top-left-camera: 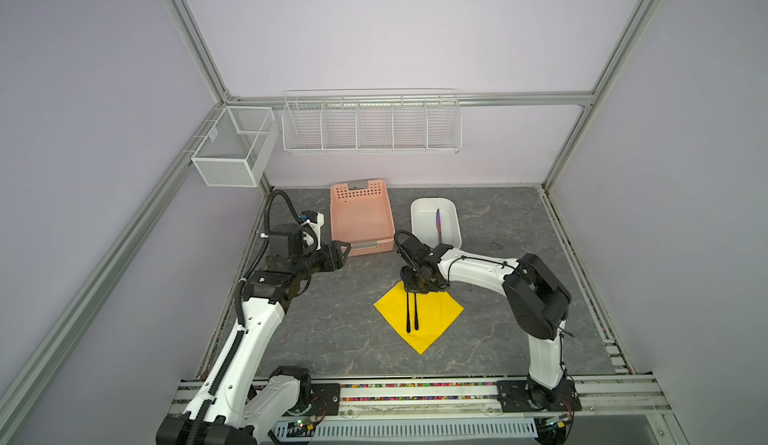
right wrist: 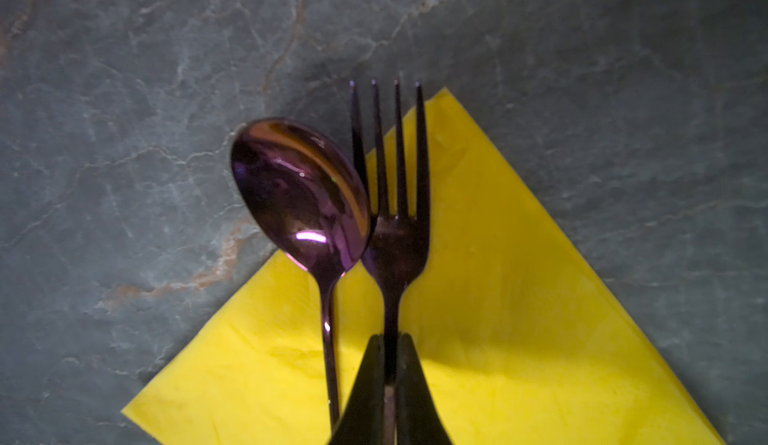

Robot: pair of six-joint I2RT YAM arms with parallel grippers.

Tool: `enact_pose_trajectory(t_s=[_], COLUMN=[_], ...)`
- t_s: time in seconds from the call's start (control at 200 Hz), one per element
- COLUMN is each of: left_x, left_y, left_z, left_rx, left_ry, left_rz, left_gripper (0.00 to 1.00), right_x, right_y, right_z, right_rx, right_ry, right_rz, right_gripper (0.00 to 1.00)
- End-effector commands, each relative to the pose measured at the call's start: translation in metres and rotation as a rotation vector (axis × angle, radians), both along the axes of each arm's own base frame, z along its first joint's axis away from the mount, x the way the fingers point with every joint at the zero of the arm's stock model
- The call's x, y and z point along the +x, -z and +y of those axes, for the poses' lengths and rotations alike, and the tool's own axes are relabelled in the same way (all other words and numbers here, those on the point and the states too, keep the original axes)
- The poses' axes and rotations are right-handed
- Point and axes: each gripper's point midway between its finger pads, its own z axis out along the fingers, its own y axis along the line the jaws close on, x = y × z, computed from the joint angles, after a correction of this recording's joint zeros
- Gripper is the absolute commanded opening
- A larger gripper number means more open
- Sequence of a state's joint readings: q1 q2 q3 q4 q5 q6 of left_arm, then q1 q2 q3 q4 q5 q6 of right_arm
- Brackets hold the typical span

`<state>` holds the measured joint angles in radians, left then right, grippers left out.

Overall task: Place the utensils on the paper napkin and roll it up
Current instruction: 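Lower the purple fork beside the spoon on the napkin and open the right gripper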

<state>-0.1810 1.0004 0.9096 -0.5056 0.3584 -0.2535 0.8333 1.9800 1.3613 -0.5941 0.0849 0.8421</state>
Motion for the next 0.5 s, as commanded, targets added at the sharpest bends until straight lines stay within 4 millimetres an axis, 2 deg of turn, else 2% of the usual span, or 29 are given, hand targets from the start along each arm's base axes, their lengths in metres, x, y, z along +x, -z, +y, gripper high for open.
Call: enact_pose_trajectory(t_s=[0.0, 0.495], left_x=[-0.0011, -0.0013], left_y=[0.0057, 0.0048], left_z=[0.0040, 0.0045], left_rx=[0.007, 0.008], left_ry=[-0.016, -0.018], left_rz=[0.011, 0.008], left_gripper=[0.66, 0.66], right_x=[-0.0075, -0.0081], right_y=[0.0096, 0.0090], right_z=[-0.0029, -0.0045], right_rx=[-0.010, -0.014], right_ry=[0.021, 0.024], right_rz=[0.028, 0.029], right_gripper=[0.09, 0.15])
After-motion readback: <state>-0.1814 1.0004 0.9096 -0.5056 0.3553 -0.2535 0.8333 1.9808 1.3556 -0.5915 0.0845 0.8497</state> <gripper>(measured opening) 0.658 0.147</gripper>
